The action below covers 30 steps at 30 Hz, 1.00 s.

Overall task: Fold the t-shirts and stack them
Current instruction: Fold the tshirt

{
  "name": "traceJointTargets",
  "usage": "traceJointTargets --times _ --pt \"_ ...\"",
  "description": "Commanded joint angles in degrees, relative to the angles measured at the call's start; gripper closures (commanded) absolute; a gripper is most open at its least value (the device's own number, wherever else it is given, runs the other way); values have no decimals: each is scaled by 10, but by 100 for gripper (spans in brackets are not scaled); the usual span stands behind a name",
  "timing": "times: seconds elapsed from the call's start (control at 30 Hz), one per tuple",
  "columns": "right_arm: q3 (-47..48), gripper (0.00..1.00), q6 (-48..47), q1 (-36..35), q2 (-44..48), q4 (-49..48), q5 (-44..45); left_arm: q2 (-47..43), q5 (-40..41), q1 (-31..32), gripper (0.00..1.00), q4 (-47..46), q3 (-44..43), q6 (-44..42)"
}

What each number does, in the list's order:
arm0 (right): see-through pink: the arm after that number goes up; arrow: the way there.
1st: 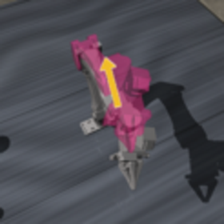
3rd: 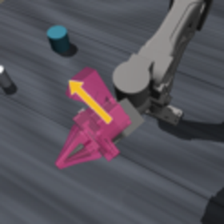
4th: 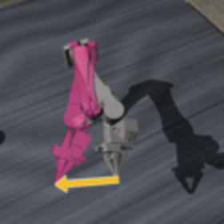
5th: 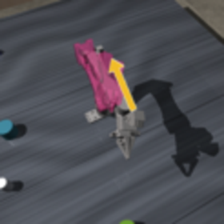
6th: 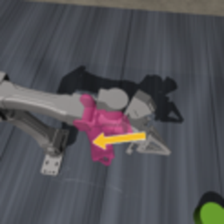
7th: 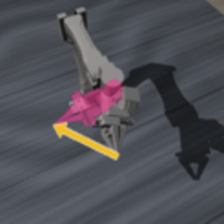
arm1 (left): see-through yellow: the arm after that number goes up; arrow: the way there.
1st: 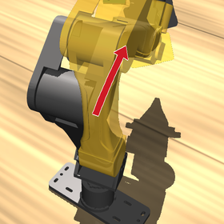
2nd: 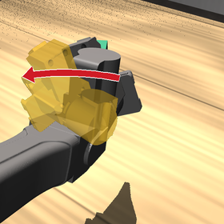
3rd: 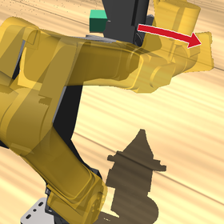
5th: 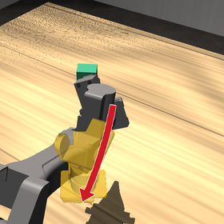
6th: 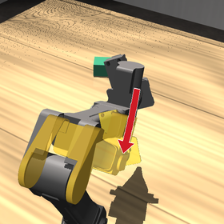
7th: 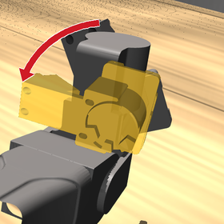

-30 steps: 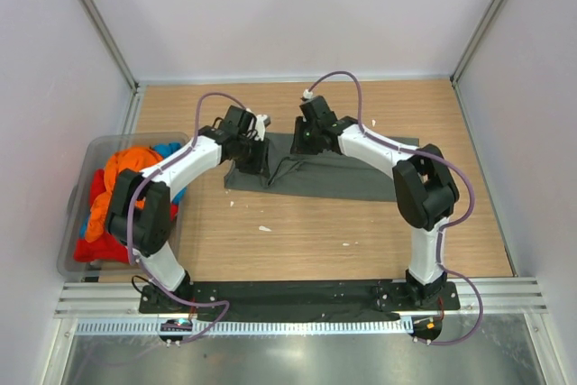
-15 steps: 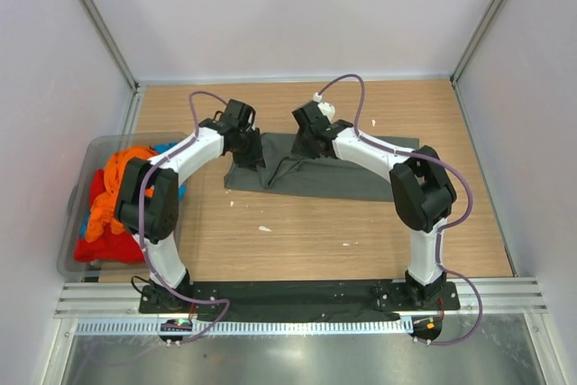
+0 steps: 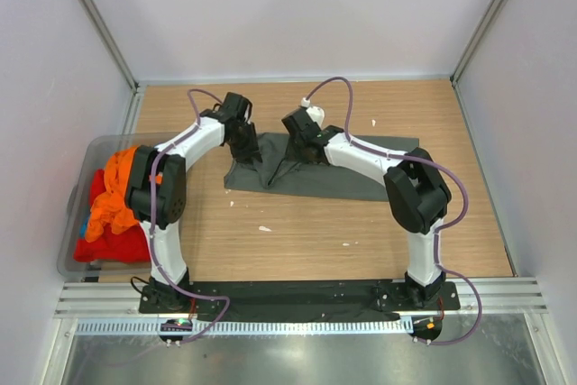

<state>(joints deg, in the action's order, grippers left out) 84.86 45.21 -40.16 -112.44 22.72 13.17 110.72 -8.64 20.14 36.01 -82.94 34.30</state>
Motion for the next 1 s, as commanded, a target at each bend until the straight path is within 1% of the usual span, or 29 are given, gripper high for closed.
traceJointTargets --times 0.0,0.27,0.4,0.77,0.87,0.9,0.97 --pt "12 69 -19 -9 -9 -21 31 10 -3 -13 67 23 -28 5" --pt "38 69 -52 -18 -34 -22 48 16 0 -20 67 31 -32 1" --pt "50 69 -63 -18 -45 -16 70 20 4 -21 67 34 -29 1" --pt "51 70 -72 -18 -50 -26 105 27 18 -24 67 36 -21 1" --pt "51 77 -79 -18 -49 -25 111 31 24 -25 67 41 -21 -1" --pt "51 83 -82 -18 -47 -24 111 31 25 -26 67 41 -21 -1" --pt "51 91 -92 -18 -45 -25 112 33 26 -28 67 41 -22 -1"
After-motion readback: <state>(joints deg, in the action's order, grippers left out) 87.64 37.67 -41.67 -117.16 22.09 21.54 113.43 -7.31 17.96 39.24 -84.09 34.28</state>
